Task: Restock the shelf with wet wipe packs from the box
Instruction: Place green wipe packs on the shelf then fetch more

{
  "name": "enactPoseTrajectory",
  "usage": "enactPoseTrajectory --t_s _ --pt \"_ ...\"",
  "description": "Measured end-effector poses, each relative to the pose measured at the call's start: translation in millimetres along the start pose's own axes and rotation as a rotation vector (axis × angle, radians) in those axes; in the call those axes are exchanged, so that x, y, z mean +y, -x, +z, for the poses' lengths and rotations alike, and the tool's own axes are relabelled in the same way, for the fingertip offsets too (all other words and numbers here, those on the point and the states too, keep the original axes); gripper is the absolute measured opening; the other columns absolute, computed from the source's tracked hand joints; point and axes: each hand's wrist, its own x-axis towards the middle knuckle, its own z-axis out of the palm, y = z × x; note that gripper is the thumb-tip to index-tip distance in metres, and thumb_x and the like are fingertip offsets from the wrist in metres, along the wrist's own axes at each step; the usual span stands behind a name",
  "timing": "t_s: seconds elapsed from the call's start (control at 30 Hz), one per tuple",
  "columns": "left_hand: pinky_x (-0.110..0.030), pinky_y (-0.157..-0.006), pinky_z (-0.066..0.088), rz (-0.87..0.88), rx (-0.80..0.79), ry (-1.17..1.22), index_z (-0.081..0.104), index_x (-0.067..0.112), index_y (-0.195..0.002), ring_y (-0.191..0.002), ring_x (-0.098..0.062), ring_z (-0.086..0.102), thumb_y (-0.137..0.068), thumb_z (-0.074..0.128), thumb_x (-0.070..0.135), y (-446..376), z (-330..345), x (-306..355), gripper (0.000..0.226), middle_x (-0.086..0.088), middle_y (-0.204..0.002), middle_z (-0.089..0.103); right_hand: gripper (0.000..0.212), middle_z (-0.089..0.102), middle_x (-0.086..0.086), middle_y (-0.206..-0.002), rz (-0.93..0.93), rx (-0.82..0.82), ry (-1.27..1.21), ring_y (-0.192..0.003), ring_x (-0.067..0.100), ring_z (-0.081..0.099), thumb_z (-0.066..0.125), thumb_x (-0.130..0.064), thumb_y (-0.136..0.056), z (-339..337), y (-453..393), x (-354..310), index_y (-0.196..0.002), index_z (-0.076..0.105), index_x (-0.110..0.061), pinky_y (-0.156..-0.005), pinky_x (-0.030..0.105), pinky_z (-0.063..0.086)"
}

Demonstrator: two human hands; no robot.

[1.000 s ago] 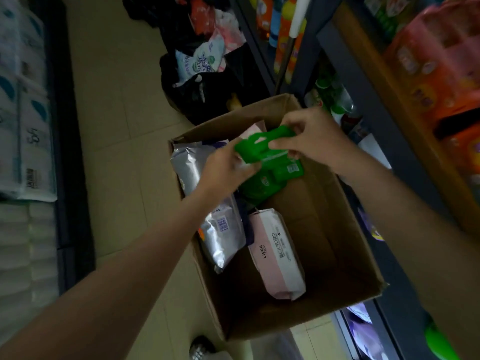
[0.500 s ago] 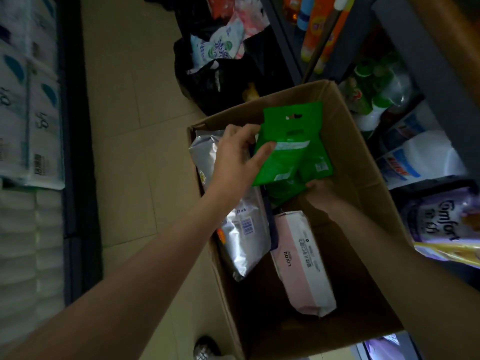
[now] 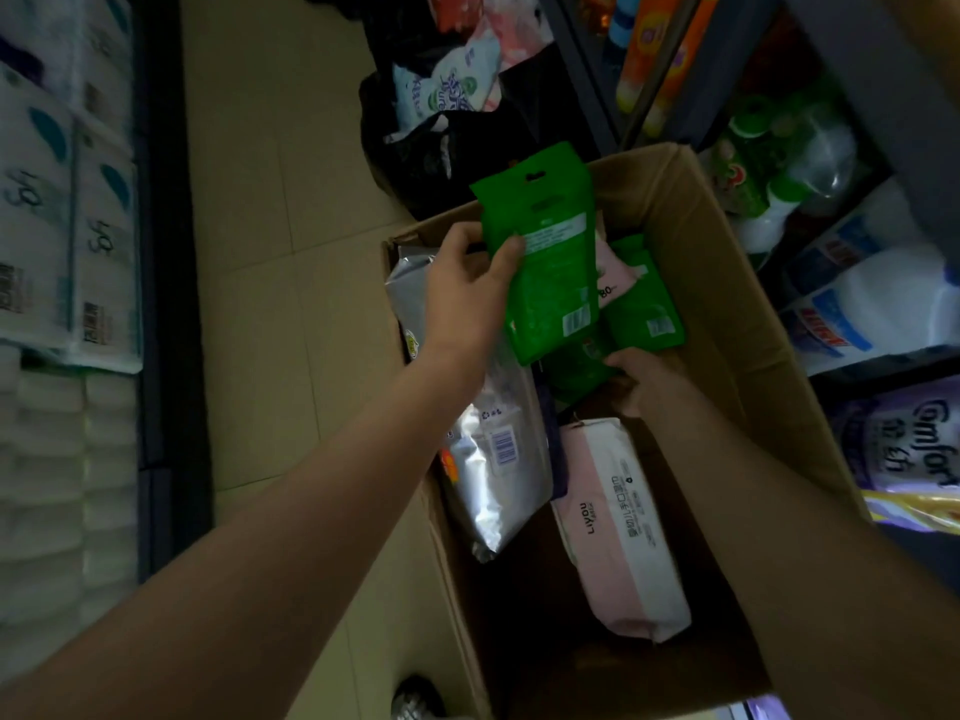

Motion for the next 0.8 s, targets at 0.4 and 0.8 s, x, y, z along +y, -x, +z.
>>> enactPoseTrajectory --t_s 0.4,0.8 --pt "-0.018 -0.061 0.051 -0.032 0.075 -0.070 0.045 0.021 -0.081 -0.078 -0.013 0.060 -0.094 0.052 0.015 6 0 -9 0.016 -0.001 -0.085 0.058 0.003 0.061 0.013 -0.091 -0.290 0.299 0.300 -0.082 0.024 0.056 0.058 -0.006 -0.086 -10 -13 -2 -0.088 0.059 -0.004 -0.080 0.034 0.050" --pt "-0.035 -0.075 0.050 -0.229 0.277 0.112 0.052 0.001 -0.088 -0.092 -0.034 0.062 -0.096 0.047 0.018 40 -44 147 0.020 -0.015 -0.097 0.056 0.010 0.048 0.016 -0.107 -1.496 0.349 0.819 -0.107 0.032 0.043 0.063 -0.012 -0.083 11 257 -123 -0.080 0.056 -0.006 -0.088 0.033 0.034"
